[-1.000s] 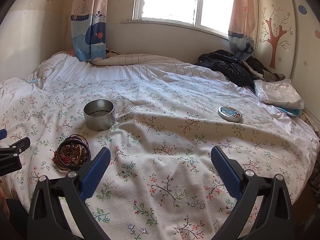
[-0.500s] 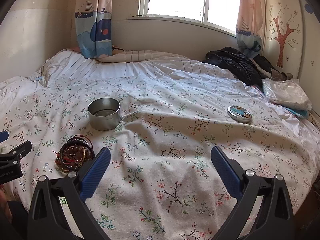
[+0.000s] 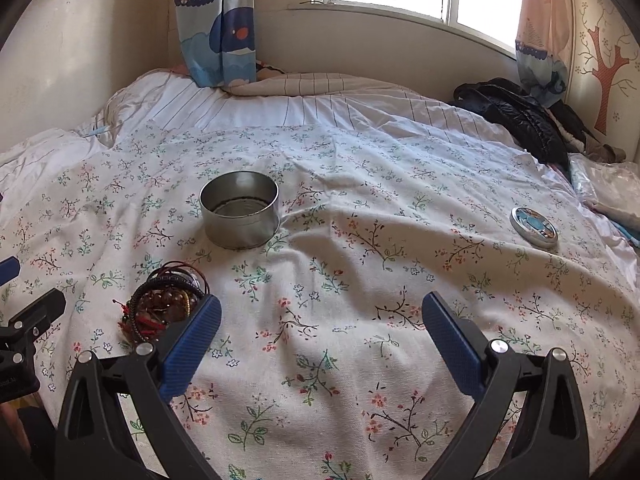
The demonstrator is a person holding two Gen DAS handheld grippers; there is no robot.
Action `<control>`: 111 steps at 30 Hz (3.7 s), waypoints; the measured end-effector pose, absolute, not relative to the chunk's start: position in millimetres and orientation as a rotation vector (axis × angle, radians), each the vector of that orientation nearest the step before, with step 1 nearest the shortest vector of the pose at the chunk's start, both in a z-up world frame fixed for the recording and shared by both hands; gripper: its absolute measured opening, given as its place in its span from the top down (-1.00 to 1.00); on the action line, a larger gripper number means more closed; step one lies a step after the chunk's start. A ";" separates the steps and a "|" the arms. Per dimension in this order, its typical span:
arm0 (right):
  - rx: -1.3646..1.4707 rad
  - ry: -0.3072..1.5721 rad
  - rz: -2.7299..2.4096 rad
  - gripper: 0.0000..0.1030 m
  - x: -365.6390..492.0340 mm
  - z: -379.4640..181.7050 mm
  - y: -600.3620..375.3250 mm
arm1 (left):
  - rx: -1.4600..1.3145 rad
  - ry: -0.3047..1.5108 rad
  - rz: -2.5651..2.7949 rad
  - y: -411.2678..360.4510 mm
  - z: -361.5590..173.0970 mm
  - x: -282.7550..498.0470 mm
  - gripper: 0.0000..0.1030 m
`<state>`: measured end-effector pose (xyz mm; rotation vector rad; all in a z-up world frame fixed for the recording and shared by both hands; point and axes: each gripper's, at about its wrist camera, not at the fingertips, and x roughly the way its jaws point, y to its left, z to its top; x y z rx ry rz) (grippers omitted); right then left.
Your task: Organize jewelry
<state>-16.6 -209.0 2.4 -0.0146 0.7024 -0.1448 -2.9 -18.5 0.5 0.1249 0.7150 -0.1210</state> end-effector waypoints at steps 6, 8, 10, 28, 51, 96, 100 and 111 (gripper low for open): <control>0.034 0.687 -0.168 -0.87 -19.4 5.0 -220.7 | 0.205 0.702 -0.211 -55.4 -10.7 20.9 -0.85; 0.064 0.692 -0.173 -0.87 -19.4 4.5 -226.9 | 0.260 0.702 -0.211 -68.8 -16.9 31.4 -0.69; 0.091 0.697 -0.173 -0.87 -19.4 3.6 -232.0 | 0.287 0.742 -0.227 -78.2 -26.1 43.7 -0.31; 0.143 0.753 -0.116 -0.87 -11.7 -5.9 -237.9 | 0.161 0.840 -0.354 -65.3 -36.6 64.3 0.83; 0.021 0.924 0.354 -0.36 52.7 -48.9 -161.9 | 0.099 0.842 -0.253 -20.9 -44.3 97.0 -0.24; 0.097 0.897 0.444 -0.08 66.6 -47.2 -162.6 | 0.014 0.899 -0.248 15.9 -58.1 110.4 0.85; 0.085 0.934 0.470 0.53 79.7 -55.6 -158.8 | 0.015 0.902 -0.244 16.7 -59.4 111.4 0.84; 0.244 0.818 0.516 0.92 56.2 -24.8 -180.9 | -0.024 0.873 -0.256 22.5 -51.2 109.0 0.85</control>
